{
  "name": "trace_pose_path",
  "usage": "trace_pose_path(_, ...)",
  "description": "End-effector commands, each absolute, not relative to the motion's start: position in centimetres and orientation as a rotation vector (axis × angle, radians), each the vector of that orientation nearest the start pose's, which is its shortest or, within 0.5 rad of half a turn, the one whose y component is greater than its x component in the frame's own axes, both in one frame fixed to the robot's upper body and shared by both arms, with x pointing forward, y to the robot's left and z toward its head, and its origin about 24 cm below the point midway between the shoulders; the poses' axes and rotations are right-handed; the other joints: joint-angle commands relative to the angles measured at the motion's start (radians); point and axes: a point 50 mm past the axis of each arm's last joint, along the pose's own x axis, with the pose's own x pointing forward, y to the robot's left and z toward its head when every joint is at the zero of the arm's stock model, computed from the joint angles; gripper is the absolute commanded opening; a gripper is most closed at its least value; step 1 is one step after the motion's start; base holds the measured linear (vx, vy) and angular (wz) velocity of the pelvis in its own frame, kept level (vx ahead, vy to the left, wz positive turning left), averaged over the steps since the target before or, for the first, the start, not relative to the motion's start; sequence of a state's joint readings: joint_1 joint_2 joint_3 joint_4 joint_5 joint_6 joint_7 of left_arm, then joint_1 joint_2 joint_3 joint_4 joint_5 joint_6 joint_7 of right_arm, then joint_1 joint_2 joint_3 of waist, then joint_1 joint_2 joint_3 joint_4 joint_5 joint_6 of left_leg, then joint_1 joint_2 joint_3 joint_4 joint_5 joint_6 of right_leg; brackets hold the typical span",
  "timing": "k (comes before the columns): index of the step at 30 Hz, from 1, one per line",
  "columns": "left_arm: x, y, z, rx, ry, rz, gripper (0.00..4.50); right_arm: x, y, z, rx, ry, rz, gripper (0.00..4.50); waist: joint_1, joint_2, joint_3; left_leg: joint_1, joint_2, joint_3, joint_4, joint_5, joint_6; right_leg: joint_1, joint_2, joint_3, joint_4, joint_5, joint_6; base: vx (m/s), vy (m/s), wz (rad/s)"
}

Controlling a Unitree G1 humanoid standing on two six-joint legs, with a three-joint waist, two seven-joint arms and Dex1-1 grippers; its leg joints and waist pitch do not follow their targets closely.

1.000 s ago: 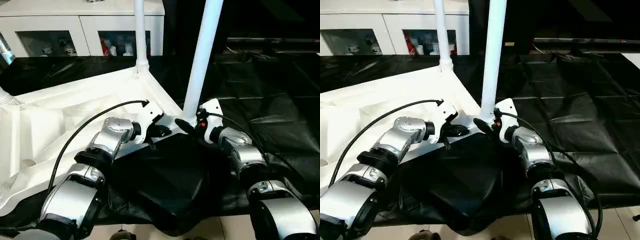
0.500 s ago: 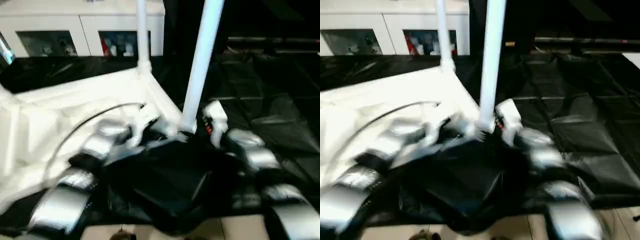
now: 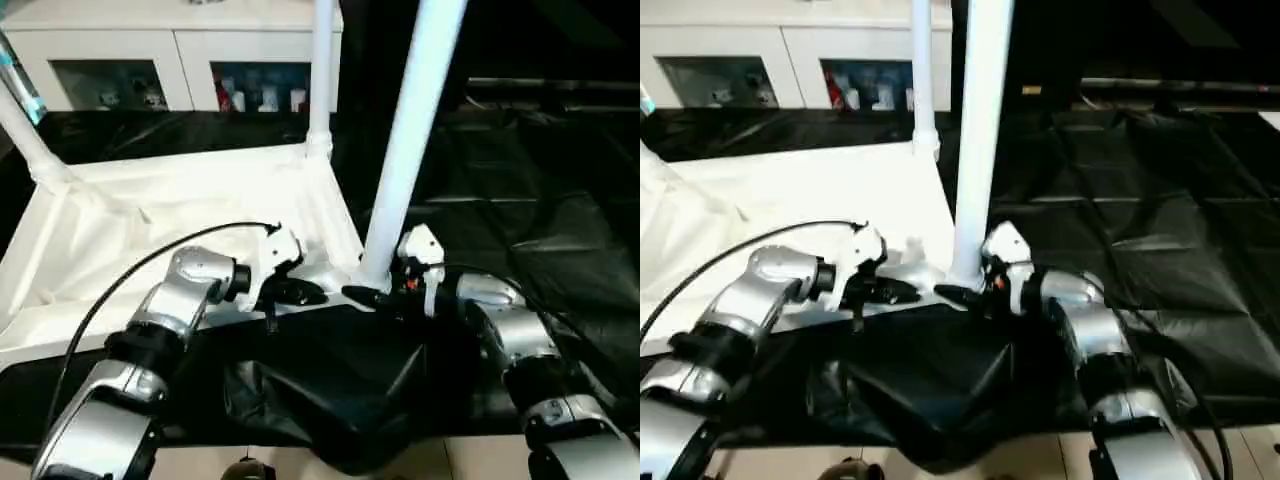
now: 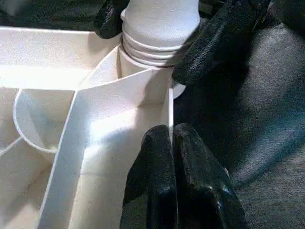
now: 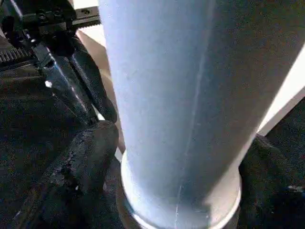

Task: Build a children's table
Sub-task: Rotate leg to tighten

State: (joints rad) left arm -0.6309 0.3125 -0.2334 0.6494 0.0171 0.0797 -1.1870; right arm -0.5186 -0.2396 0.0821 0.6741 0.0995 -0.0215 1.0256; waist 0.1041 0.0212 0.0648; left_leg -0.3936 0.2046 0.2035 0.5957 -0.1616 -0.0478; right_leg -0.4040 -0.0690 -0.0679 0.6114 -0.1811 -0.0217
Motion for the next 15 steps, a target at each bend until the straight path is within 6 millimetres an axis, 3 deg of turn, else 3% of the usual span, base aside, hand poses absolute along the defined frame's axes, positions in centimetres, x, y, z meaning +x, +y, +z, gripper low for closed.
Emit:
trace_pose_path(1,32.8,11.9,6.0,0.335,0.311,-1.235,0.00,31.3,-12.9,3.7,-0.072,0.204,1.072,3.62,-0.003,0.000,-0.075,0.032,0.039,-0.022,-0.070,-0.240,0.035,0.040,-0.081,0.048,-0.079,-0.244,-0.206,0.000,0.000,0.00)
trace_pose_path(3,32.7,12.0,5.8,0.328,0.301,-1.219,0.00,31.2,-13.0,3.6,-0.069,0.190,1.049,3.62,-0.004,-0.001,-0.073,0.035,0.039,-0.023,-0.073,-0.267,0.025,0.038,-0.081,0.047,-0.084,-0.285,-0.195,0.000,0.000,0.00)
trace_pose_path(4,32.5,12.0,5.6,0.328,0.300,-1.213,0.00,31.1,-13.1,3.5,-0.061,0.178,1.020,3.62,-0.003,0.006,-0.073,0.036,0.039,-0.025,-0.073,-0.273,0.021,0.037,-0.083,0.048,-0.084,-0.294,-0.192,0.000,0.000,0.00)
trace_pose_path(6,31.9,12.5,4.6,0.361,0.298,-1.185,0.00,30.8,-13.6,3.1,-0.041,0.137,0.911,3.62,-0.009,0.006,-0.069,0.036,0.038,-0.027,-0.078,-0.311,0.012,0.034,-0.083,0.048,-0.091,-0.343,-0.171,0.000,0.000,0.00)
trace_pose_path(8,31.8,12.7,4.3,0.365,0.308,-1.183,0.44,30.7,-13.6,3.0,-0.036,0.133,0.899,3.73,-0.013,0.004,-0.069,0.038,0.037,-0.030,-0.081,-0.335,0.006,0.035,-0.082,0.047,-0.095,-0.379,-0.160,0.000,0.000,0.00)
trace_pose_path(15,31.0,13.6,4.0,0.335,0.319,-1.179,0.97,29.3,-13.3,2.4,-0.026,0.119,0.882,3.73,-0.023,0.003,-0.067,0.036,0.036,-0.031,-0.084,-0.338,0.011,0.033,-0.084,0.049,-0.101,-0.417,-0.144,0.000,0.000,0.00)
